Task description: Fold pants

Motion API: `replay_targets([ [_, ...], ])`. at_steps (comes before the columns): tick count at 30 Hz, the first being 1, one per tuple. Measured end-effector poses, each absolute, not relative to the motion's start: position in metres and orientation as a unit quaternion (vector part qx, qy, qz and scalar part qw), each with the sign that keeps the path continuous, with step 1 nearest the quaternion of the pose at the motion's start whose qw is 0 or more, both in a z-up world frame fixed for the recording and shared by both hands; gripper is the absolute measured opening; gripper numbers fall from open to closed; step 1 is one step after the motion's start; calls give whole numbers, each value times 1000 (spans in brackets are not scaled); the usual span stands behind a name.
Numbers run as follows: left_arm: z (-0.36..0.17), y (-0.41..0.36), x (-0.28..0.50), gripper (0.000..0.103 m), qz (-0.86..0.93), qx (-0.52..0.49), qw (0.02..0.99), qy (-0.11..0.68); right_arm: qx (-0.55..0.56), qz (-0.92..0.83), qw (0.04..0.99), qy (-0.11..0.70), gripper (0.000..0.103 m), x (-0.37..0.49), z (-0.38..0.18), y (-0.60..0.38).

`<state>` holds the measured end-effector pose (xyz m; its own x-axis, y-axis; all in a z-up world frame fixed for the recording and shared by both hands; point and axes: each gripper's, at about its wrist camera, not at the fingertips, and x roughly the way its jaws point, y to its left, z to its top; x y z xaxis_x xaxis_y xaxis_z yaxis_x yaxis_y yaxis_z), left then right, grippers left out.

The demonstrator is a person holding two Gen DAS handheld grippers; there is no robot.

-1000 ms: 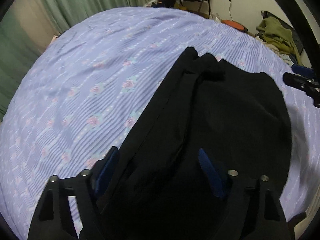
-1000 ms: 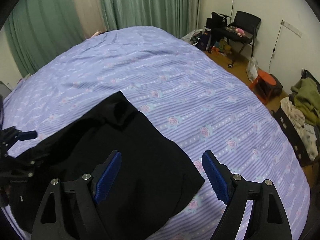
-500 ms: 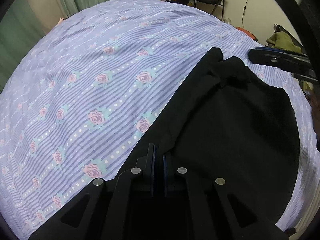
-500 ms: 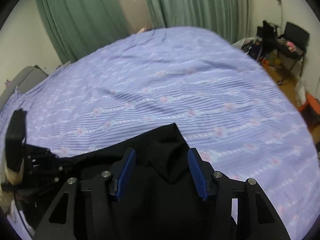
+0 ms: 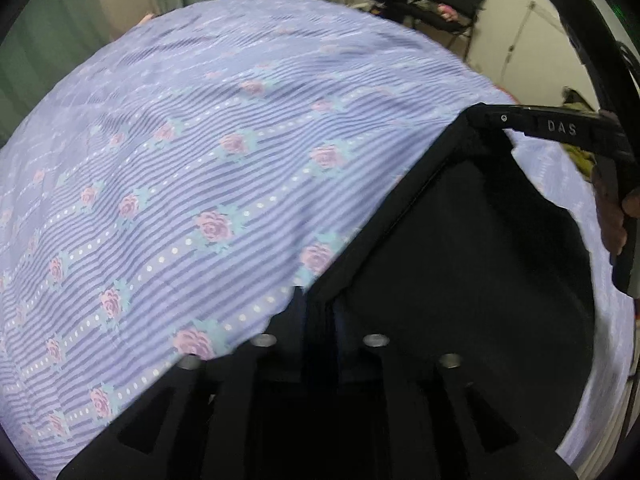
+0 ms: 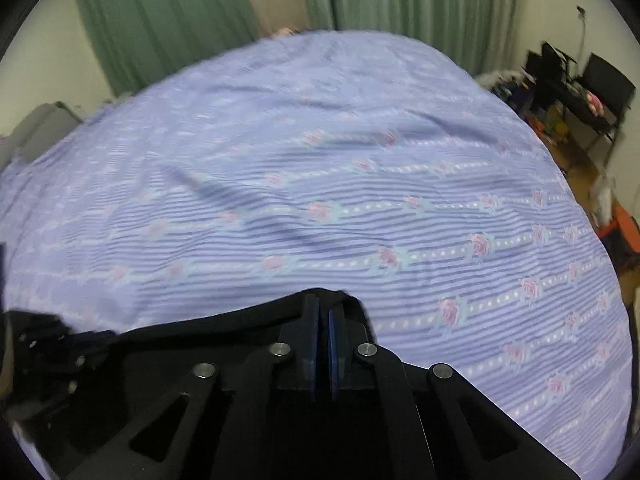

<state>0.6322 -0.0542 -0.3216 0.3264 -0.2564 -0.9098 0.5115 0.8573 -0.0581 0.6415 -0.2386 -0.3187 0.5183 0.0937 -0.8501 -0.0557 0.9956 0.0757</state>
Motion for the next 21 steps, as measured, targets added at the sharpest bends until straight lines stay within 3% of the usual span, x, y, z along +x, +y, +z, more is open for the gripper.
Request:
replay_targets([
  [1,-323,-53,637,45,-221,126,808,531,4,12,873,487,9,648,-323,-238],
  [2,-321,-51,640,53,-202,127,813,532,-8,-10,874,486,24,650,-324,-238],
  [3,-317,-48,642,62,-190,122,818,529,-19,-39,876,480,55,650,-321,-238],
  [4,-311,-43,641,63,-183,112,824,525,-19,-55,880,472,67,647,-316,-237],
  [5,-298,-36,638,63,-177,96,833,515,-10,-68,890,451,72,639,-305,-237],
  [10,-228,21,580,87,-150,60,893,420,-1,-55,924,379,80,583,-244,-205],
  [18,-213,153,496,86,-102,58,886,449,2,103,914,392,81,500,-229,-99],
  [21,-230,187,487,75,-116,20,867,484,-11,144,896,419,81,482,-248,-58],
])
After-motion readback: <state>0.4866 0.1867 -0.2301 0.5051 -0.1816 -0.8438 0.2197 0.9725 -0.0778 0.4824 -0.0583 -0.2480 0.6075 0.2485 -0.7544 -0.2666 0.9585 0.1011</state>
